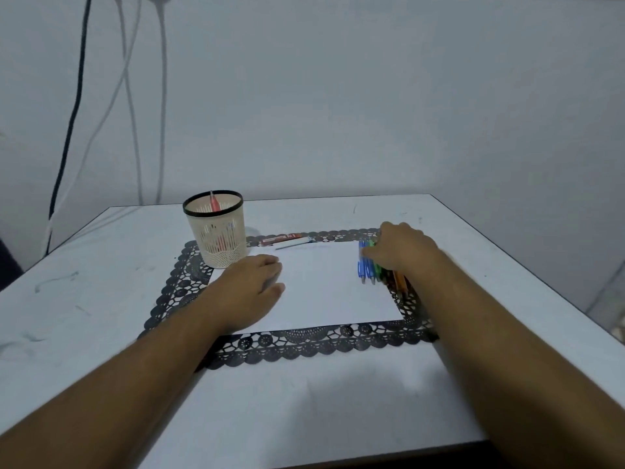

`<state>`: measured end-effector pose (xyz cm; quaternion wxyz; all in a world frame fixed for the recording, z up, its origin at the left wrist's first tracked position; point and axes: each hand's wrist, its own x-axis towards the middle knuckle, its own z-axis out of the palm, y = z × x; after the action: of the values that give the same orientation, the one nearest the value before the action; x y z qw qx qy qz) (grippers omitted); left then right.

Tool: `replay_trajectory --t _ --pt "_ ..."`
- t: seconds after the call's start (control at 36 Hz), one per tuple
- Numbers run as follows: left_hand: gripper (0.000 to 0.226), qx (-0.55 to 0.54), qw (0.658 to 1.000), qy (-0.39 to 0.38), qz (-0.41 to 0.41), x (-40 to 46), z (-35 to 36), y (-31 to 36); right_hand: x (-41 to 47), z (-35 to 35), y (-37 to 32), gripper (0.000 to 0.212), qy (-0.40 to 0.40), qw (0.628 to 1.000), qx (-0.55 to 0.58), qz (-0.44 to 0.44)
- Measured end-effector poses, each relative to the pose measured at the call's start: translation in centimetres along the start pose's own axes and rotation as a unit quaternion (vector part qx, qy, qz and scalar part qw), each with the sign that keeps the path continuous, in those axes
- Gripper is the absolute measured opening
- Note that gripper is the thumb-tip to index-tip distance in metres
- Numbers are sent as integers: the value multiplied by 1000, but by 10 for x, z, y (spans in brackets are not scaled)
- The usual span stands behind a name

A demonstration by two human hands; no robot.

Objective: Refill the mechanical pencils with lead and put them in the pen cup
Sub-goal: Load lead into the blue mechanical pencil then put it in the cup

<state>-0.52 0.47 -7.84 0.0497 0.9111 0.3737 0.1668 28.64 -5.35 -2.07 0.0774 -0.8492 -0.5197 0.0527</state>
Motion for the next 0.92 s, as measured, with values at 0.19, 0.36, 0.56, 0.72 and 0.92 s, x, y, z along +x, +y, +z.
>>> replay_trajectory --t 0.19,0.36,0.56,0.72,0.92 --pt "42 0 1000 -10 -7 -1 0 -1 -1 11 -11 52 7 999 1 -46" --pt "43 8 1000 -24 -18 -2 -5 6 -4 16 -17 47 27 997 18 -75" --pt "51 2 999 -37 -25 -4 -9 7 -6 16 -24 40 50 994 -34 -89" --pt "77 -1 999 -39 -25 -5 -11 8 -7 22 -33 40 65 992 -55 -97" --pt "41 7 999 -37 -14 -2 -4 2 -16 18 -36 39 54 990 -71 -107"
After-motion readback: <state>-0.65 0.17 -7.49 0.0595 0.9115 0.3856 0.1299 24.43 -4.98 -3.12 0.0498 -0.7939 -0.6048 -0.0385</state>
